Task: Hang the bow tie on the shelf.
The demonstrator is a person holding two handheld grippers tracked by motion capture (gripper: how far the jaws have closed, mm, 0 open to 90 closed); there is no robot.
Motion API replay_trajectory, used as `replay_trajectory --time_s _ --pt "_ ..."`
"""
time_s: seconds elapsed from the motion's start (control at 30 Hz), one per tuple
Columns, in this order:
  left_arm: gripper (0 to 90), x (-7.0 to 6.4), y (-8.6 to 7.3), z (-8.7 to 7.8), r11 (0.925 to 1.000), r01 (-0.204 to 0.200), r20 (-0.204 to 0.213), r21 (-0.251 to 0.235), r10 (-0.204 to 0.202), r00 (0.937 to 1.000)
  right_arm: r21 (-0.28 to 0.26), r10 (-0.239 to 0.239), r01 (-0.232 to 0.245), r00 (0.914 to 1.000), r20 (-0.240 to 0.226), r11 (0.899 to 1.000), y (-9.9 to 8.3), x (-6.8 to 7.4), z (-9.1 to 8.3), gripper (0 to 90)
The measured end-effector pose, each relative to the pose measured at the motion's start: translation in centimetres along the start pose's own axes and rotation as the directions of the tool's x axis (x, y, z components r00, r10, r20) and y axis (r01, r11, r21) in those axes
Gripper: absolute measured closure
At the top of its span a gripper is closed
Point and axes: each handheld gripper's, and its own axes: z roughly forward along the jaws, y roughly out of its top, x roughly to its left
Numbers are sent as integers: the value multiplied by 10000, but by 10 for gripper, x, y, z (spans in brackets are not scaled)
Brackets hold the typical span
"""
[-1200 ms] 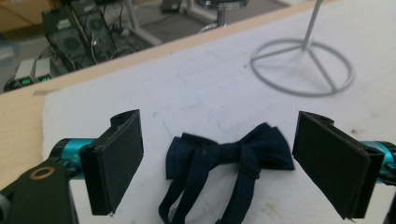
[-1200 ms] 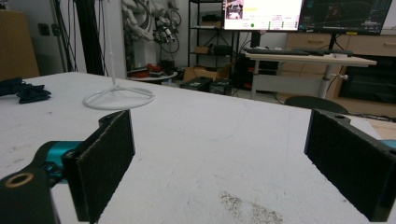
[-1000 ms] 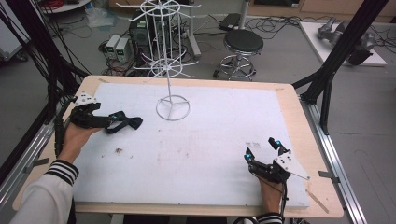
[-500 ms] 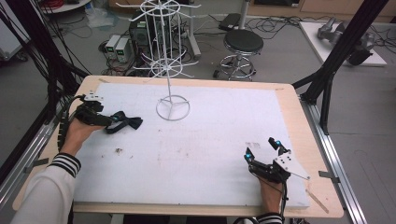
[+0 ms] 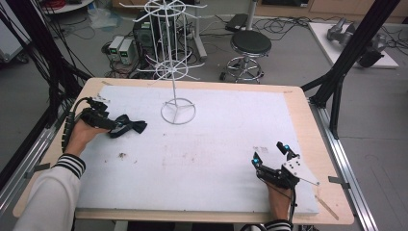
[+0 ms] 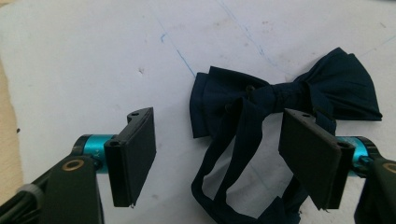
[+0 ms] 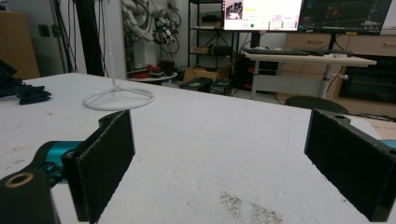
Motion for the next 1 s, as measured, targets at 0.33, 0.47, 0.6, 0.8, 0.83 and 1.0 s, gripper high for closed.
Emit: replay_trajectory --time_s 0.33,0.47,0.6,0.8,0.83,1.0 --pt "367 1 -1 7 9983 249 120 524 -255 9996 -5 -7 7 10000 1 10000 0 0 0 76" --pt "458 0 -2 8 9974 212 136 684 -222 9997 -40 -67 67 10000 16 10000 0 -1 0 76" --pt "553 0 -2 7 9970 247 160 733 -259 9995 -2 -14 14 10000 -8 10000 0 0 0 76" --pt "742 -3 -2 6 9953 187 242 954 -211 9995 -60 -104 104 9999 15 9999 0 -1 0 76" --pt "792 -4 -2 6 9946 147 222 1028 -171 9996 -65 -107 108 9999 18 9999 0 -1 0 76" --pt "849 -5 -2 5 9953 154 82 956 -163 9998 -49 -74 74 10000 19 10000 0 -1 0 76"
